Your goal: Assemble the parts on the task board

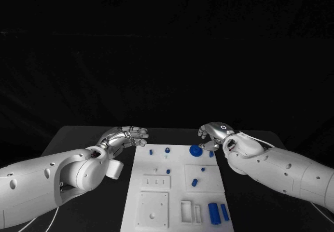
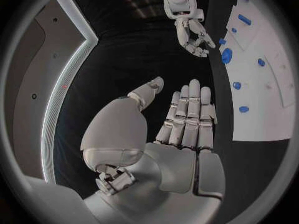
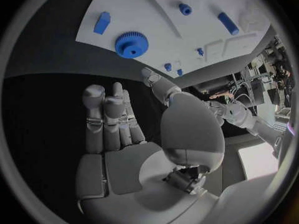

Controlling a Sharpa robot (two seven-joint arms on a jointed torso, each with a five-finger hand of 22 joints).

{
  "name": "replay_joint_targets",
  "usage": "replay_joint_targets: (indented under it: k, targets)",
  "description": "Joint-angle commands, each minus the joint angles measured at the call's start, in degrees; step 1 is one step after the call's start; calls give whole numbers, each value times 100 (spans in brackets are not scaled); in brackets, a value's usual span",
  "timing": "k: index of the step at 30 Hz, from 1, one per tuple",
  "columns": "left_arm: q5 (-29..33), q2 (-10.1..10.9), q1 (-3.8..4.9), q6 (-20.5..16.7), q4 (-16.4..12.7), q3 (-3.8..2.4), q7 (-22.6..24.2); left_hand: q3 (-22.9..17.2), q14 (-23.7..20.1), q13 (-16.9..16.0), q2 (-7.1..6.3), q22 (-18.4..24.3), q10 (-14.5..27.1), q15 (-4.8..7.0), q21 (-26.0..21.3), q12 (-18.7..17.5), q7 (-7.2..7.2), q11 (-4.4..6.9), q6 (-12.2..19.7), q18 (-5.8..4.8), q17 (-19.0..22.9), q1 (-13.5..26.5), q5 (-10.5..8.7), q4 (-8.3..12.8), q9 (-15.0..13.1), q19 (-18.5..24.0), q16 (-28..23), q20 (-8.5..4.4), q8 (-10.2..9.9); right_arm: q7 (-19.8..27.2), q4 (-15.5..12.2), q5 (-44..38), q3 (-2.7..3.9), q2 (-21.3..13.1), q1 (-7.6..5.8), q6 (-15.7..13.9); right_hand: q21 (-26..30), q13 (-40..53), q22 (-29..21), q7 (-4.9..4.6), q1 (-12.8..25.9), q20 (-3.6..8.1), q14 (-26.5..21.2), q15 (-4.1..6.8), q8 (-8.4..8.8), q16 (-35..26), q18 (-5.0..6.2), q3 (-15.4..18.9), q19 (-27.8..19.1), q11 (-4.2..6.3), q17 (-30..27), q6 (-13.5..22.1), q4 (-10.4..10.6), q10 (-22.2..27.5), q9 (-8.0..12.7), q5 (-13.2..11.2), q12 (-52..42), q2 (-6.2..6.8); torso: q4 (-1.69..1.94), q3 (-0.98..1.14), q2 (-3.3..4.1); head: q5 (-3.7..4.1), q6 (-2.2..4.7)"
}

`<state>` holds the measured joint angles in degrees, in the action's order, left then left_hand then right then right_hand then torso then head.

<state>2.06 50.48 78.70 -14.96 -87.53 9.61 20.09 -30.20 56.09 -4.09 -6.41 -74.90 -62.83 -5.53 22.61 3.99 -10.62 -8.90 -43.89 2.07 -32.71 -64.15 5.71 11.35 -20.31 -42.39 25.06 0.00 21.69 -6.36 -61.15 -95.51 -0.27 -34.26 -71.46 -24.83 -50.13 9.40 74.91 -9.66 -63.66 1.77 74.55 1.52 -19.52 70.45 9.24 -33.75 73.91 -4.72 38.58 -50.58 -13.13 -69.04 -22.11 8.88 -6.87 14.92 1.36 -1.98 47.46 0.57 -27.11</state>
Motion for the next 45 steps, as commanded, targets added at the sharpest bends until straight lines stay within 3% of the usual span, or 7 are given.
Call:
replay_joint_targets:
  k: [1,12,16,17,18,25,45]
  targets:
    - [7,-9,11,61,8,-4,73,1,-27,-8,27,-127,-40,-19,25,13,-9,-14,-31,8,1,32,-17,28,-10,25,11,-4,6,90,174,14,-7,104,15,468,-24,-11,103,6,-24,18,-3,-8,17,31,576,13,-29,-34,-13,50,-30,86,10,-2,47,-8,-10,9,-1,5,-16]
    - [6,-44,10,84,39,-3,71,1,-28,-9,29,-127,-42,-19,27,13,-11,-13,-33,8,0,36,-18,30,-10,26,12,-3,6,159,662,12,-50,357,119,650,-33,204,102,52,96,23,-3,132,38,67,576,180,-27,115,-44,106,-8,-326,29,-13,-224,-23,12,-7,3,30,-52]
    - [5,-62,10,86,57,-3,71,0,-28,-9,31,-127,-43,-19,27,13,-11,-11,-33,8,0,37,-18,31,-11,26,12,-3,6,200,722,73,-56,435,156,650,-43,1115,81,246,91,70,-10,413,37,88,576,357,39,368,-48,132,-24,-1006,26,-29,-1406,-52,5,-5,2,18,-67]
    - [4,-66,10,91,60,-3,71,0,-28,-9,31,-127,-43,-19,27,13,-10,-10,-33,8,0,37,-18,31,-11,26,12,-3,6,206,720,92,-56,444,162,655,-34,2902,55,505,129,76,17,222,40,89,576,583,114,506,-72,138,-77,87,22,-31,-3239,76,4,-5,0,12,-70]
    - [4,-69,10,92,62,-3,70,0,-28,-9,31,-127,-43,-19,27,13,-10,-10,-33,8,0,38,-17,31,-11,26,12,-3,6,212,721,97,-56,454,166,655,-26,3195,58,270,81,89,20,434,51,102,576,497,98,406,-67,146,-44,208,28,-9,-3556,-61,7,-5,1,10,-72]
    - [-1,-97,10,98,86,-3,68,-1,-28,-9,33,-127,-43,-19,28,12,-10,-8,-34,8,0,39,-17,32,-11,27,12,-3,5,153,738,101,-56,487,170,668,-396,5071,148,326,156,142,-9,464,117,512,576,356,129,469,292,222,7,786,68,0,-5607,-86,3,-9,-1,-4,-90]
    - [-5,-130,10,105,101,-3,56,-1,-30,-8,34,-126,-40,-20,30,9,-14,-10,-32,7,0,49,-18,32,-11,28,12,-2,2,173,1127,184,-73,725,183,1162,-863,5670,133,325,251,181,-65,459,103,709,576,-216,26,473,679,228,433,619,61,-203,-6212,-357,-5,-2,4,-18,-119]
